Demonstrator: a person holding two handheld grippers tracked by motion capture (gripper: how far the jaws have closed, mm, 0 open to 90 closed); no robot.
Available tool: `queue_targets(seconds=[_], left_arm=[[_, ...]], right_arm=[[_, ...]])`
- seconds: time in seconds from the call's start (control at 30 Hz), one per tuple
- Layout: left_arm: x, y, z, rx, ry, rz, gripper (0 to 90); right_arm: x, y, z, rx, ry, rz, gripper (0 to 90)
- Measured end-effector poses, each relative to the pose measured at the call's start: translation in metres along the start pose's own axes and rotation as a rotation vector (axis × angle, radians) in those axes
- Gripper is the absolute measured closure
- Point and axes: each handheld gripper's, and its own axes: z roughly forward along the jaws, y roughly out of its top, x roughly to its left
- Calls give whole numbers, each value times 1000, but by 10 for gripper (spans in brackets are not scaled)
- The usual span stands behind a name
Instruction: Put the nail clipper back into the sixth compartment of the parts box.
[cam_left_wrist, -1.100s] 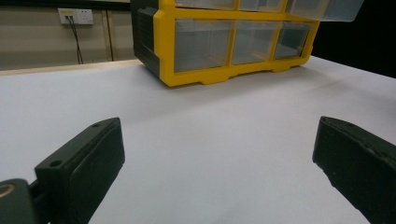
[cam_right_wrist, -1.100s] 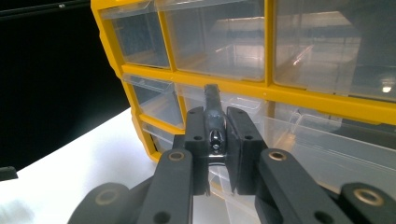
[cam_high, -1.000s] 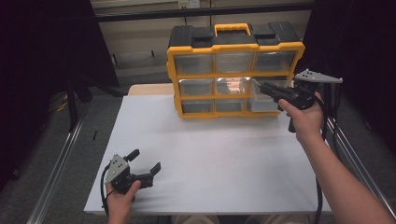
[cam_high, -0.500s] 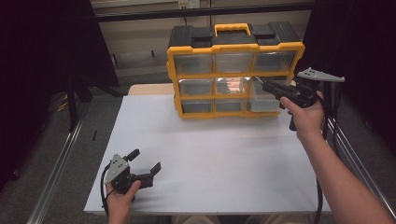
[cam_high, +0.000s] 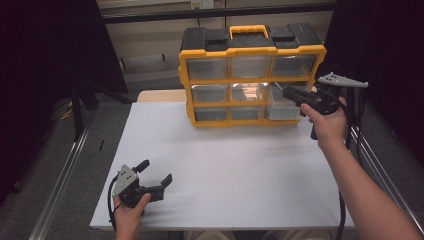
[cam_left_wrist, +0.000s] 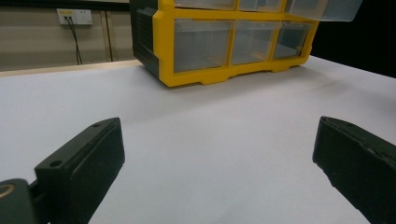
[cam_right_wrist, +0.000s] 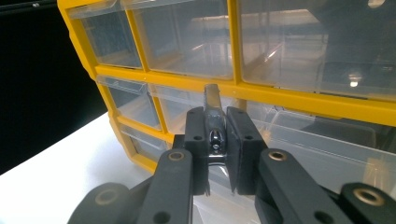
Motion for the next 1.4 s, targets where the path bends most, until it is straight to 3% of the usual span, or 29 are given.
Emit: queue_targets(seconds=[0.37,0.6,1.0,1.4], left_arm=[[0,0,0,5,10,10,23],[-1,0,1,-5,-6,-12,23],[0,0,0,8,6,1,23],[0,0,0,2,10,-1,23]], right_arm=[[-2,-1,2,7,-16,8,801],[-5,-2,4,15,-40,11,800],[-8,-2,3,18,-85,5,800],[-11,-3,3,12,-89,10,800]])
